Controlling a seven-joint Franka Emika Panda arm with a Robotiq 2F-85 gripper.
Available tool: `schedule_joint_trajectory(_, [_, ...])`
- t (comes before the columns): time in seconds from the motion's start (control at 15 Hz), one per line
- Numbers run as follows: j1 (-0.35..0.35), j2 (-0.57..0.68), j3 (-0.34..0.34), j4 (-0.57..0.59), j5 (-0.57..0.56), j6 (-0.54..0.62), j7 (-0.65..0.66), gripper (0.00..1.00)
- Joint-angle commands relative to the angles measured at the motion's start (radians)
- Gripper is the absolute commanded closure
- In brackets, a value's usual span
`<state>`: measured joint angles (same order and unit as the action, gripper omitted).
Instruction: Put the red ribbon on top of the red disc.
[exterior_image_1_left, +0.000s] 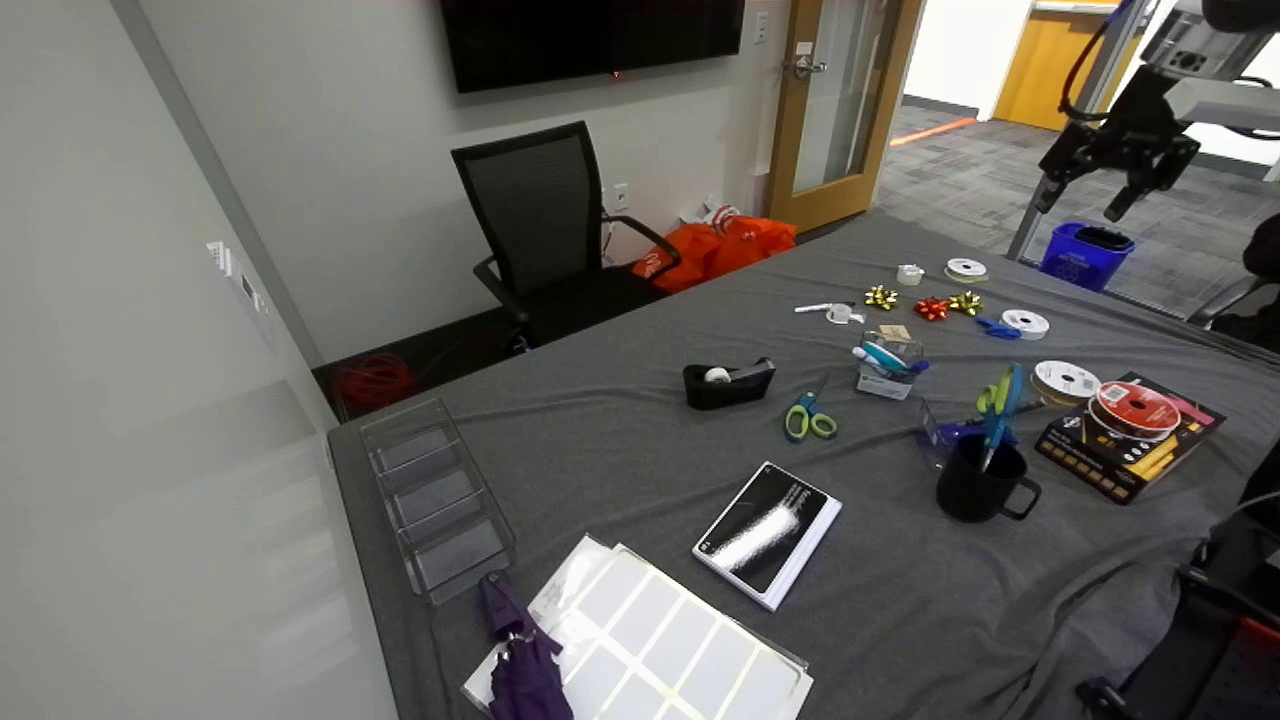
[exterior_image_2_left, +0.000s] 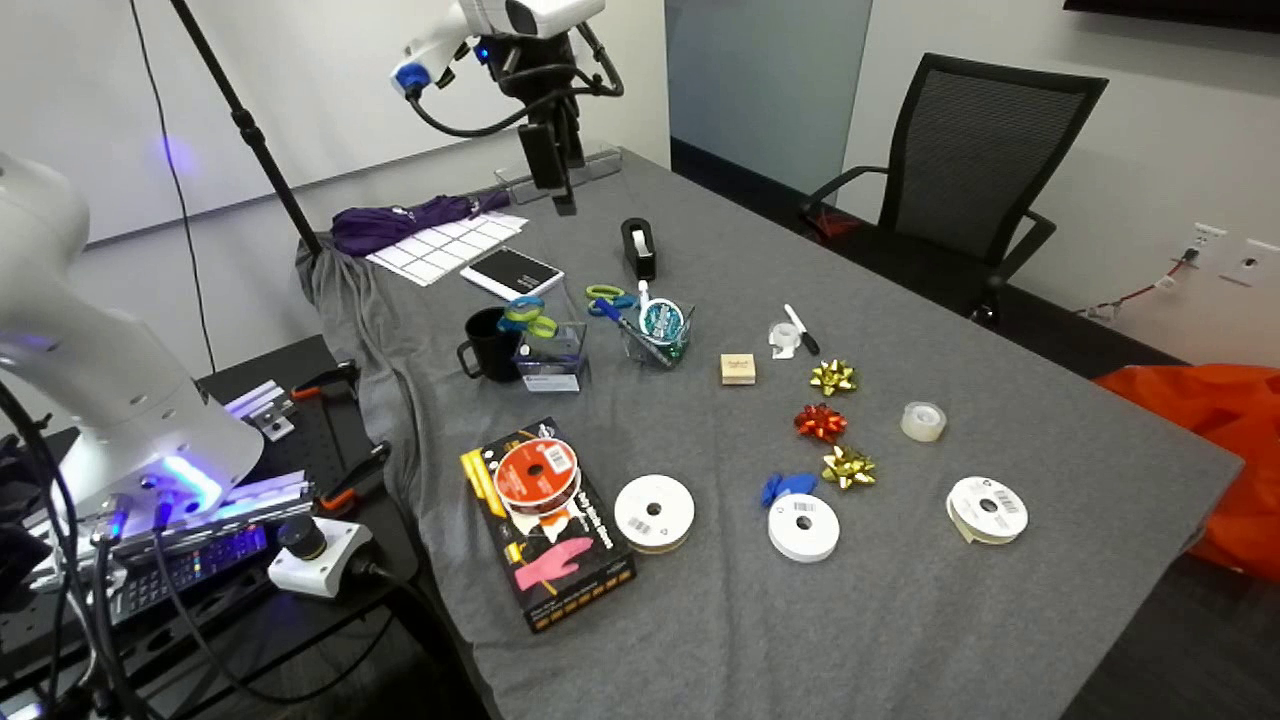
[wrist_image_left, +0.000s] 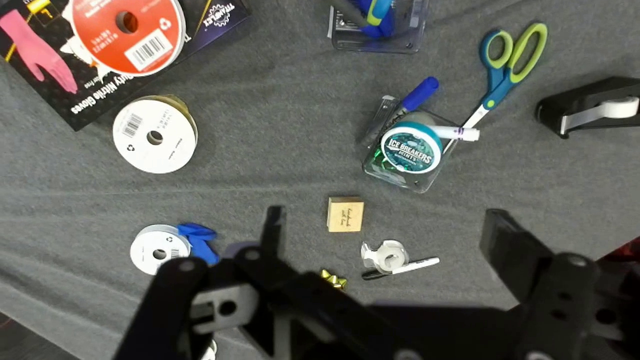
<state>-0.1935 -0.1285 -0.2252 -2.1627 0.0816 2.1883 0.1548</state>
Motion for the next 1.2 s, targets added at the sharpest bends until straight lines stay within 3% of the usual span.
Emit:
schedule_joint_trajectory(0.0, [-0.008,0.001,0.007,0.005,0.001,-0.004,-0.001,0.00])
schedule_joint_trajectory(0.13, [-0.006,0.014,0.015,0.010,-0.013,0.000,0.040,0.00])
schedule_joint_trajectory(0.53, [0.009,0.223,0.054,0.172,-0.112,0.007,0.390,0.00])
schedule_joint_trajectory(0.93, [0.016,0.475,0.020,0.401,-0.080,0.010,0.472,0.00])
schedule_joint_trajectory(1.13, [-0.017,0.584,0.008,0.500,-0.020,0.049,0.420,0.00])
